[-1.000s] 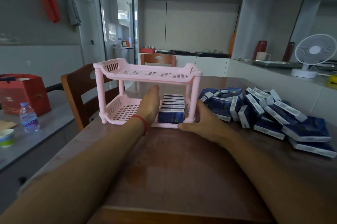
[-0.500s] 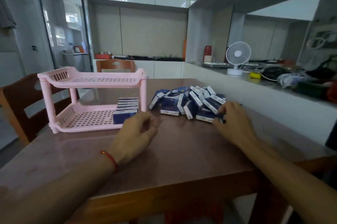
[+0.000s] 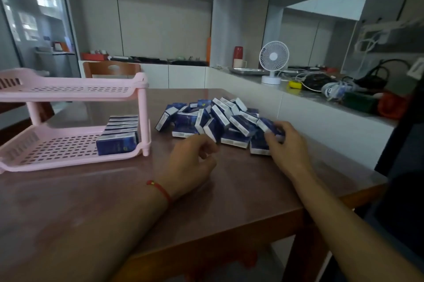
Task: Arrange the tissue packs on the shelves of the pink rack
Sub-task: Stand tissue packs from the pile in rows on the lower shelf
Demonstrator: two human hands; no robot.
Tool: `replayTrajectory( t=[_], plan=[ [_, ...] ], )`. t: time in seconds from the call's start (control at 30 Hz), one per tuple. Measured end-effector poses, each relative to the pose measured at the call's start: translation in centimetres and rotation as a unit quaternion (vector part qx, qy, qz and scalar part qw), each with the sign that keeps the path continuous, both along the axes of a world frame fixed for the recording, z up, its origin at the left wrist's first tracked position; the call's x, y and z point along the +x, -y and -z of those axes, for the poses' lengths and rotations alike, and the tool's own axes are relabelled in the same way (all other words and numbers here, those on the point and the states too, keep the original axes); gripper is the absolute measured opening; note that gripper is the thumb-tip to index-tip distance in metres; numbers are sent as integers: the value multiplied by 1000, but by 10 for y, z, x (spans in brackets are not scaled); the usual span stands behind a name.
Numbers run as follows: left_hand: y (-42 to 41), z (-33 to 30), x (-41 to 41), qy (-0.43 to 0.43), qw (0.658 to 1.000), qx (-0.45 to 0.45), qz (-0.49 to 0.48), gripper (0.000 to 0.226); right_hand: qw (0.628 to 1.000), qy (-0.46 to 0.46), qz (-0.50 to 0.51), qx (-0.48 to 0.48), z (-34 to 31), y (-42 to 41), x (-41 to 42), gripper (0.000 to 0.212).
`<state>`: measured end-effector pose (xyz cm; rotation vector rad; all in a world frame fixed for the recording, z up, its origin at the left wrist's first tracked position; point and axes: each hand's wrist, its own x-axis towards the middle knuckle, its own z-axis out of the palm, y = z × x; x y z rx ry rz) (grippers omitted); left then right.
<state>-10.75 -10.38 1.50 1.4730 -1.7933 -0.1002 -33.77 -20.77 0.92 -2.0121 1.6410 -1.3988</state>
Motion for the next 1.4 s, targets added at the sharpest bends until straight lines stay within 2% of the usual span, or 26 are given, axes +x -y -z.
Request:
replayTrajectory(
  t=[0.03, 0.1, 0.17, 0.23, 0.3, 0.4, 0.47, 0.53, 0.57, 0.63, 0.7, 0.73, 0.83, 0.93, 1.03, 1.13, 1.27, 1.33, 1.4],
  plan=[
    [0, 0, 2, -21, 1000, 6, 4, 18, 997, 52, -45, -17, -2, -7, 1, 21],
    [2, 1, 2, -55, 998, 17, 22, 16, 989, 73, -109, -64, -7, -22, 5, 26],
    [4, 2, -3, -92, 994, 43, 51, 31, 982, 34, -170, -81, -8, -30, 9, 30],
    [5, 2, -13, -127, 985, 81, 86, 41, 976, -8, -206, -71, -7, -35, 13, 24],
    [4, 2, -20, -154, 977, 108, 105, 37, 968, -47, -240, -56, -7, -38, 17, 23],
    [7, 5, -15, -212, 969, 75, 99, 32, 941, -185, -278, -50, -4, -42, 23, 22],
    [7, 4, -7, -219, 972, 56, 69, 25, 951, -168, -250, -66, -2, -38, 22, 28],
    [5, 3, -1, -235, 970, 44, 47, 25, 980, -91, -149, -98, -1, -27, 14, 17],
    [3, 4, 2, -230, 972, 39, 37, 26, 988, -82, -84, -98, -1, -22, 9, 12],
    [-1, 5, 7, -194, 980, 33, 18, 26, 987, -160, 7, -28, 2, -14, 4, 32],
    [-4, 6, 11, -150, 988, 40, -9, 25, 969, -236, 26, 63, 4, -13, 4, 45],
    [-4, 7, 13, -141, 989, 36, -27, 27, 967, -240, 11, 84, 4, -15, 4, 46],
    [-7, 7, 19, -153, 986, 6, -64, 31, 977, -193, -52, 79, 4, -16, 0, 45],
    [-8, 8, 23, -168, 984, 15, -64, 28, 974, -194, -103, 52, 2, -24, -7, 37],
    [-8, 7, 25, -165, 985, 7, -55, 28, 965, -91, -232, 78, -9, -49, -13, 25],
    [-9, 6, 24, -154, 988, 25, -16, 28, 935, -14, -326, 141, -15, -73, -6, 27],
    [-15, 0, 20, -190, 976, 103, 35, 27, 941, -29, -312, 127, -13, -79, 25, 21],
    [-17, 0, 18, -145, 979, 134, 56, 27, 950, -8, -287, 119, -11, -77, 42, 24],
    [-19, 0, 17, -65, 984, 151, 66, 44, 957, -11, -269, 106, -4, -73, 54, 32]
  ],
)
